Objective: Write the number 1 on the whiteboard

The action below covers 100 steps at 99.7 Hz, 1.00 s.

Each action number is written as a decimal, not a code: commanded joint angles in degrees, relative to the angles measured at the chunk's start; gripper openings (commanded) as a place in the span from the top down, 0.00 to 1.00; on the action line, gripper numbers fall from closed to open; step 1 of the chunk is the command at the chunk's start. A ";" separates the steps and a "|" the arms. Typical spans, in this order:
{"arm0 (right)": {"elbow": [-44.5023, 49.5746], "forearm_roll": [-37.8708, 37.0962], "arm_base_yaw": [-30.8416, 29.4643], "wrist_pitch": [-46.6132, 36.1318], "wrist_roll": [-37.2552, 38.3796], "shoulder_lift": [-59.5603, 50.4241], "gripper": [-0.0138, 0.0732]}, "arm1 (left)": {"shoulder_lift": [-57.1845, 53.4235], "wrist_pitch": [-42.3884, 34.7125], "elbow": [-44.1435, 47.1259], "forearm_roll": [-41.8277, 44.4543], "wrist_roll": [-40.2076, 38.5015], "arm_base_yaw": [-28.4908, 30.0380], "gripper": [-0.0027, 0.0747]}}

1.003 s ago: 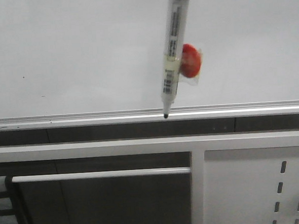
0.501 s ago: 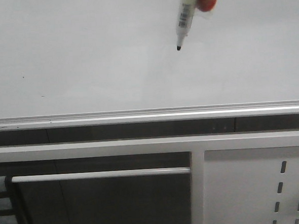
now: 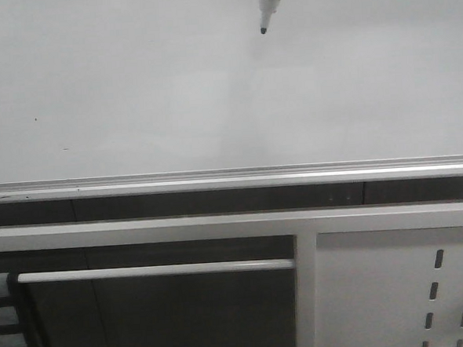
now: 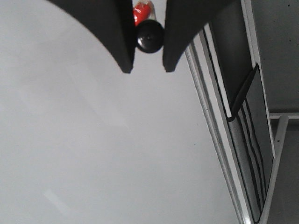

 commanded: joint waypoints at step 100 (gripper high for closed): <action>-1.55 -0.60 1.64 -15.47 -0.73 8.58 0.91 | 0.27 1.93 -1.76 -1.93 -0.73 -0.21 0.99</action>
